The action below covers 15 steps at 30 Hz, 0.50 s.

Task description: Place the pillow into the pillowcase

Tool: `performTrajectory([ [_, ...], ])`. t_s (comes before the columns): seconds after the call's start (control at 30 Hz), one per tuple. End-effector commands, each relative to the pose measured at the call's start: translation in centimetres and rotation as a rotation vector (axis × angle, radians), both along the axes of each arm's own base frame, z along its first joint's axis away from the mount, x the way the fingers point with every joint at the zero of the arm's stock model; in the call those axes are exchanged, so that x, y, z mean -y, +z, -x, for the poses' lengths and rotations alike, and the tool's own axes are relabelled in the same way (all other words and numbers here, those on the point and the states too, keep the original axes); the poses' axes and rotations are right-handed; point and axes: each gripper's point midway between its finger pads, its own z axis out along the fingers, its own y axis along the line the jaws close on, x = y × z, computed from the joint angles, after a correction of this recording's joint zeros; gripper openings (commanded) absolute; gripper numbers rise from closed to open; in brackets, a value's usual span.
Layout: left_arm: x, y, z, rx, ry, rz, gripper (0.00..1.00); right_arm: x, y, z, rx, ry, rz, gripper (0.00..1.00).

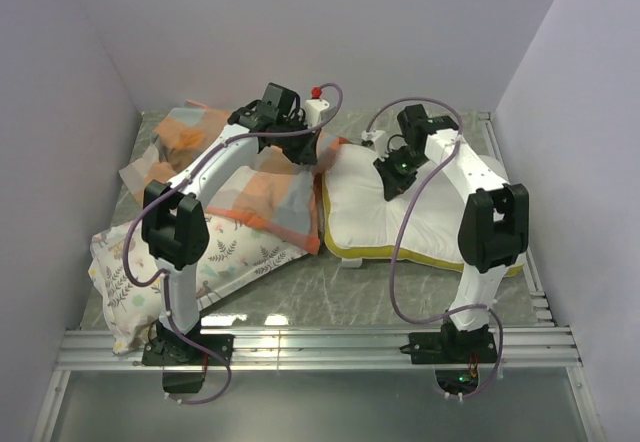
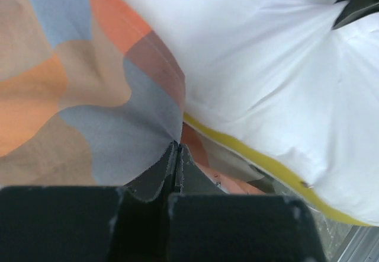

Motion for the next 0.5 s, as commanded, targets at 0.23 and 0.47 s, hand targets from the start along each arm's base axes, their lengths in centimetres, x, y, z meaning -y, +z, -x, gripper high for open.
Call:
performTrajectory([
  [0.23,0.9,4.2,2.6,0.034,-0.141,0.078,0.0,-4.4,3.6,-5.2,0.126,-0.028,-0.1,0.0],
  [0.47,0.4,4.3,5.4,-0.008,-0.237,0.087,0.0,-3.2,4.9,-12.4,0.244,-0.284,-0.119,0.0],
])
